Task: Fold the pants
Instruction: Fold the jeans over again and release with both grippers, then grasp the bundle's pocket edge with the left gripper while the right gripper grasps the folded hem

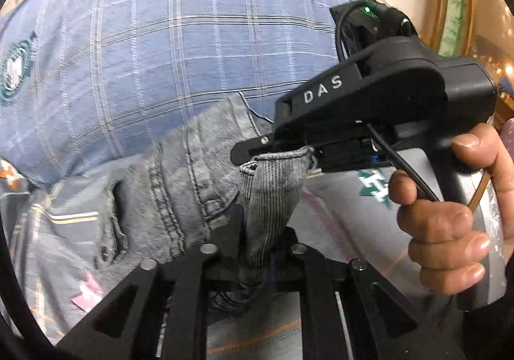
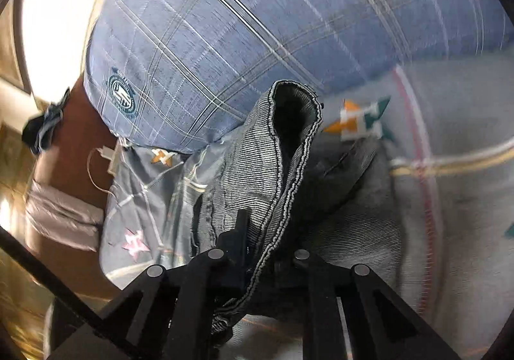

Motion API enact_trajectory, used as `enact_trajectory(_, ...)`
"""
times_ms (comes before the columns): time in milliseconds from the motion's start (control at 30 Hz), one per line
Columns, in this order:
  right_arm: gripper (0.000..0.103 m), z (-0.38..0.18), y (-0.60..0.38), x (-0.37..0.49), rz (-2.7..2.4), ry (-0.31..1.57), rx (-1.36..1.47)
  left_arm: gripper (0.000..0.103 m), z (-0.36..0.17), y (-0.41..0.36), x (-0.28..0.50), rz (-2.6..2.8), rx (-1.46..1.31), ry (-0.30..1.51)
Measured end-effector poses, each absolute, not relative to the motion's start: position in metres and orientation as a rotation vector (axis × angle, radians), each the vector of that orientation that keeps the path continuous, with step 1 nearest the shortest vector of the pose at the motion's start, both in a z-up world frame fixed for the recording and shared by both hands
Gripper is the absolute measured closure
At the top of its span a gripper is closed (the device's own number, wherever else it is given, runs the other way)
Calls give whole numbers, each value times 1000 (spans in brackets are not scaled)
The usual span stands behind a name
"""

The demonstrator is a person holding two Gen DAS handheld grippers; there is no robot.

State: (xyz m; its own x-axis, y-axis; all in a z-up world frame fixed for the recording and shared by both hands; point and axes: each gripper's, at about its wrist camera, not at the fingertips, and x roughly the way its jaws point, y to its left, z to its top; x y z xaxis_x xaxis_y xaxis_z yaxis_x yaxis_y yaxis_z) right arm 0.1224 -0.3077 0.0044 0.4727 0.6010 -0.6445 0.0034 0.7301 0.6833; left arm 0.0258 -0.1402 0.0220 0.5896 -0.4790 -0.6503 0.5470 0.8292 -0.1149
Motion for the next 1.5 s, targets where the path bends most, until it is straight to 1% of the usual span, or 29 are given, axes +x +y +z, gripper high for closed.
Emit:
enact_trajectory(33,91,1,-313,123,365,1046,666,79,15,-147,28,-617,117,758)
enact_trajectory(67,91,-7,-317,128,318,1078,649,68,4,-155,31,-648,139,812)
enact_trajectory(100,91,-14,-320,132,274,1107,631,67,-6,-160,33,-672,153,852)
enact_trajectory(167,88,-48,-325,140,175,1226,623,67,-22,-164,34,-705,167,931)
enact_trajectory(233,87,-70,-332,141,161,1288,702,67,-18,-158,35,-731,122,964)
enact_trajectory(267,86,-69,-335,139,163,1278,730,64,-9,-152,36,-742,89,959)
enact_trajectory(300,76,-62,-336,139,169,1261,715,51,0,-145,38,-749,60,949)
enact_trajectory(333,59,-55,-336,138,155,1250,686,43,9,-138,39,-746,34,934)
enact_trajectory(367,51,-50,-335,137,140,1240,666,32,23,-123,41,-724,-6,898)
enact_trajectory(400,49,-43,-337,136,131,1216,656,30,32,-111,43,-701,-33,866)
enact_trajectory(500,49,-26,-347,128,132,1144,676,30,47,-81,54,-613,-71,839)
enact_trajectory(567,49,-3,-347,117,176,1071,679,30,43,-68,67,-499,-54,861)
enact_trajectory(600,49,4,-347,113,198,1055,676,30,36,-58,79,-432,-57,903)
enact_trajectory(667,51,7,-337,97,248,1044,652,30,17,-47,84,-369,-67,1001)
enact_trajectory(700,54,2,-332,89,243,1069,635,30,8,-39,81,-360,-81,1035)
enact_trajectory(733,62,-5,-327,86,233,1091,624,30,0,-36,82,-359,-99,1059)
enact_trajectory(767,65,-16,-325,81,219,1128,619,30,-10,-35,83,-365,-120,1089)
enact_trajectory(867,69,-40,-320,86,217,1190,661,30,-23,-44,80,-381,-106,1122)
enact_trajectory(900,72,-45,-320,90,229,1194,677,30,-25,-48,78,-366,-74,1110)
enact_trajectory(967,87,-46,-316,93,230,1190,661,30,-28,-56,70,-339,-20,1095)
enact_trajectory(1033,93,-38,-308,93,224,1162,599,29,-30,-63,65,-320,21,1072)
enact_trajectory(1100,94,-17,-302,87,242,1107,564,29,-26,-70,59,-319,72,1058)
enact_trajectory(1167,95,8,-302,74,268,1055,508,29,-20,-70,54,-349,59,1054)
enact_trajectory(1233,95,13,-300,63,205,1061,422,28,-22,-69,55,-374,45,1078)
enact_trajectory(1300,94,-19,-298,62,128,1164,373,21,-30,-70,55,-361,70,1097)
enact_trajectory(1367,93,-50,-303,71,105,1261,414,20,-35,-74,58,-359,83,1109)
enact_trajectory(1400,89,-54,-307,73,107,1269,461,20,-34,-73,58,-349,82,1109)
enact_trajectory(1467,73,-42,-315,72,127,1208,501,20,-27,-71,63,-376,54,1119)
enact_trajectory(1500,47,-36,-318,71,131,1180,514,20,-20,-64,66,-402,14,1120)
